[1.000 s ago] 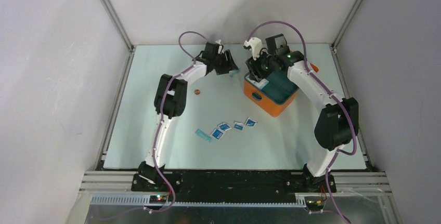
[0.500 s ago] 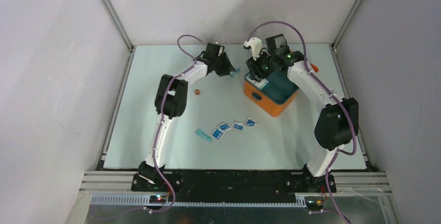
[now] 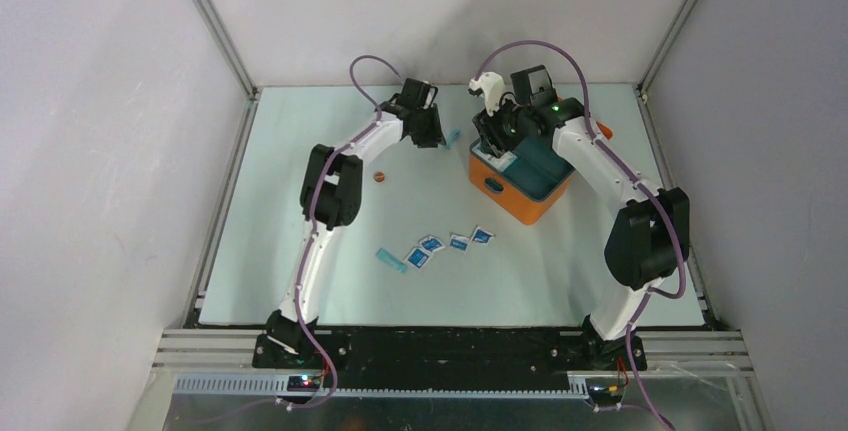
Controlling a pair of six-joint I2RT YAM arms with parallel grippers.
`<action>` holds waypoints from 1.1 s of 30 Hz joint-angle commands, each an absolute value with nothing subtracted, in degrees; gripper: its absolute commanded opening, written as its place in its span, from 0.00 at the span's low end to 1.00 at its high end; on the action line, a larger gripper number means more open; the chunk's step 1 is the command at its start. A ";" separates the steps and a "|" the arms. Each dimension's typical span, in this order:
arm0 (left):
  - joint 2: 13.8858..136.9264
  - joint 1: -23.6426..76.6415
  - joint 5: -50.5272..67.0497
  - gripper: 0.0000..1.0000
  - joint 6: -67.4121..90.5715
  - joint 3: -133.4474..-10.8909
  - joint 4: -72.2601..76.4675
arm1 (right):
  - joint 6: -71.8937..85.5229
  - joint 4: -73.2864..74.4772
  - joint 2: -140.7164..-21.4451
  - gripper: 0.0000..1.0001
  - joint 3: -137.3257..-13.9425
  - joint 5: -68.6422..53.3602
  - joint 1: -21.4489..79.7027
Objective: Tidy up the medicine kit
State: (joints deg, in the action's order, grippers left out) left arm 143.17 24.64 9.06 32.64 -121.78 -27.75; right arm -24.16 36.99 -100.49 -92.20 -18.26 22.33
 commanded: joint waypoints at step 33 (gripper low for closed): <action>148.04 26.35 12.50 0.40 39.66 -129.00 -16.60 | -25.65 36.39 -95.57 0.52 -90.10 -16.72 22.29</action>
State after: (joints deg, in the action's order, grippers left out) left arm 148.97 26.20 12.40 36.07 -129.93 -19.33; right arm -24.73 36.80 -97.58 -89.62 -17.56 22.31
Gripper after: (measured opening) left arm 0.395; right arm 0.519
